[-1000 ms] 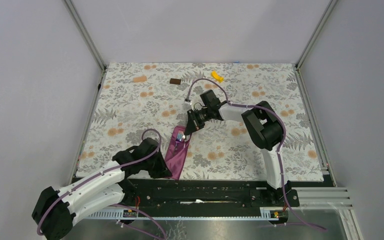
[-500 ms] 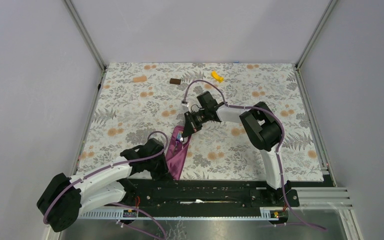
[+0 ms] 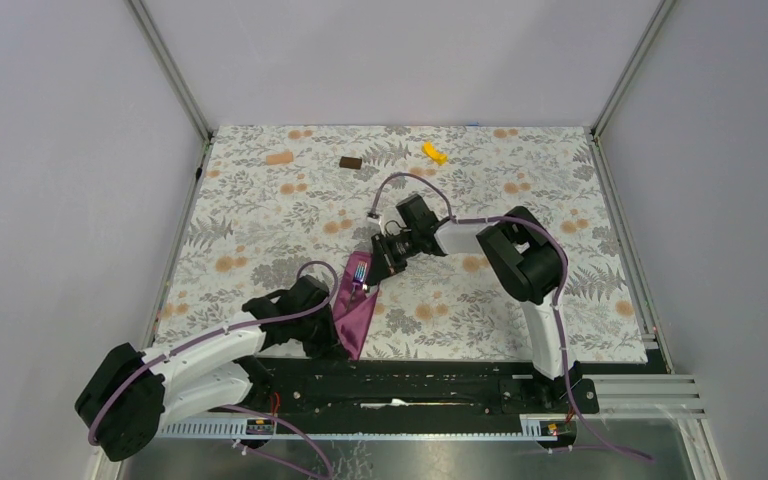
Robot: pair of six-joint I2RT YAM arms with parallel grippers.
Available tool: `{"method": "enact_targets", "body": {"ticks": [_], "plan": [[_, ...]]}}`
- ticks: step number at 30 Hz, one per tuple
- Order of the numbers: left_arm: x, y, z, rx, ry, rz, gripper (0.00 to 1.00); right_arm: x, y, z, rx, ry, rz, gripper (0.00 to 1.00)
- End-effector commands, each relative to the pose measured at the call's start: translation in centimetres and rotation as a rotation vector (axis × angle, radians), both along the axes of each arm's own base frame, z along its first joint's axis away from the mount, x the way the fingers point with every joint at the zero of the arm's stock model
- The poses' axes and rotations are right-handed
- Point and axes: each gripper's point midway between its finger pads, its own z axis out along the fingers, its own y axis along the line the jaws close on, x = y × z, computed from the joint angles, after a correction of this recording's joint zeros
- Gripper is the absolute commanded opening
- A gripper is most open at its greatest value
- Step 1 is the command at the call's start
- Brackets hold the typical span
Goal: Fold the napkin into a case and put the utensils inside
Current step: Insert the spoon into the folded napkin.
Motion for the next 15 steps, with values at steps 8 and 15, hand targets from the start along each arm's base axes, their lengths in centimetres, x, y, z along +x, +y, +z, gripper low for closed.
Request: {"method": "enact_targets", "body": {"ticks": [8,15], "plan": [[0.8,-0.8,1.4,-0.062,-0.080,-0.024,0.15,3.0,-0.9,4.5,-0.135,-0.139,-0.186,0.50],[1.8,-1.5,5.5,-0.168,-0.214,-0.015,0.32,4.3,-3.6,6.2,-0.217,-0.157,-0.357,0.56]]}}
